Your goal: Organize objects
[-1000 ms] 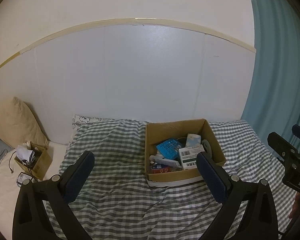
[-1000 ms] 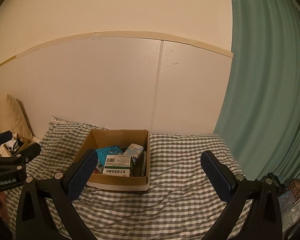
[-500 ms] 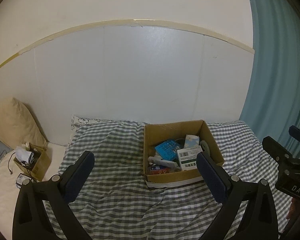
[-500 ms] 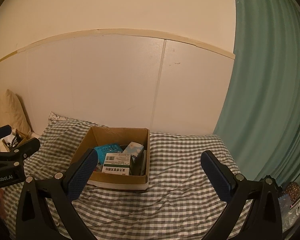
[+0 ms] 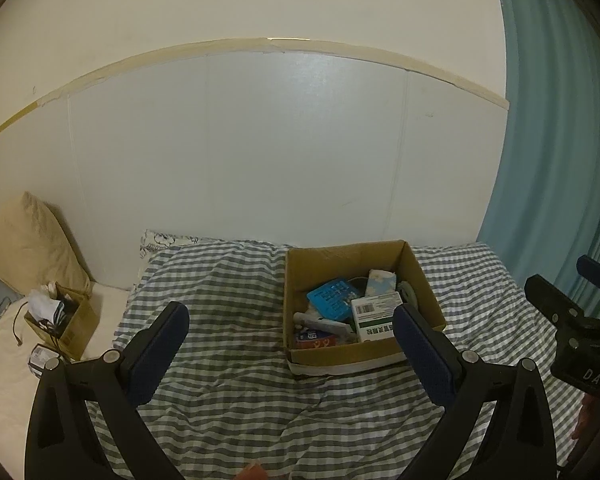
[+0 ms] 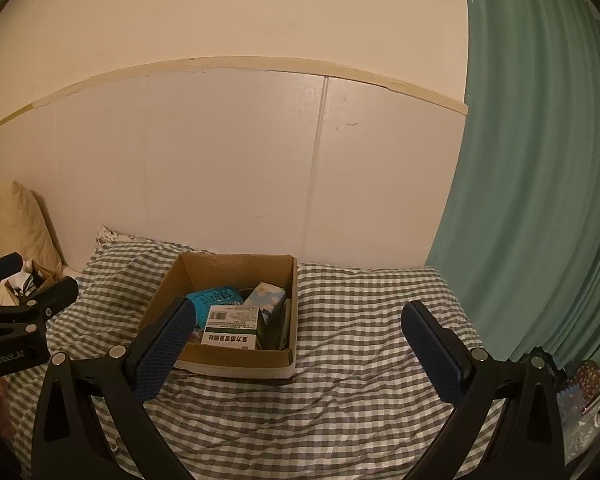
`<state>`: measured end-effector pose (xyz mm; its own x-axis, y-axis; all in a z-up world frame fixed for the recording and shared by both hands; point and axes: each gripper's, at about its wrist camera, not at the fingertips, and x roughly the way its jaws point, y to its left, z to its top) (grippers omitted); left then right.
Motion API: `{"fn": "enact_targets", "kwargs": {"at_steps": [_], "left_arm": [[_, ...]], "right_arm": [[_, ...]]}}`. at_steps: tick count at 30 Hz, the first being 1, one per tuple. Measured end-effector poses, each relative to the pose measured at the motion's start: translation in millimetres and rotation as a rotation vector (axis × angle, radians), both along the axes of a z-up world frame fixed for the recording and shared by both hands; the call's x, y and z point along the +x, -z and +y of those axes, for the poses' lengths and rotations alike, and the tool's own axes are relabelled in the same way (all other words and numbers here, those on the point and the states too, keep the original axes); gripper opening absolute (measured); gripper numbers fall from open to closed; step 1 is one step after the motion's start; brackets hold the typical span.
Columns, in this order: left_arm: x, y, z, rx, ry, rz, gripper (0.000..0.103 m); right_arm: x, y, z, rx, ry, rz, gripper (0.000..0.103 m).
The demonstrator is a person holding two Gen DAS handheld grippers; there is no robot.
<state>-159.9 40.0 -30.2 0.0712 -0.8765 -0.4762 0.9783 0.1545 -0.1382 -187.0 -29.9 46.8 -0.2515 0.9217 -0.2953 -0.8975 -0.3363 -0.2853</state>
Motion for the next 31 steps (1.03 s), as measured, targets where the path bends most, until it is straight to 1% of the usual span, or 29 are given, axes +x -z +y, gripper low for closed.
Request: {"fn": "enact_targets", "kwargs": {"at_steps": [13, 26, 31], "left_arm": [[-0.4, 2.3, -0.4, 0.009, -0.003, -0.005, 0.103], [-6.7, 3.3, -0.9, 0.020, -0.009, -0.037, 0.103], [-8.6, 3.2, -0.1, 0.014, -0.008, -0.045, 0.103]], "right_arm": [[-1.8, 3.0, 1.9, 0.000, 0.001, -0.014, 0.103], [-2.1, 3.8, 1.8, 0.001, 0.000, -0.018, 0.103], [-2.2, 3.9, 1.8, 0.000, 0.000, -0.018, 0.103]]}}
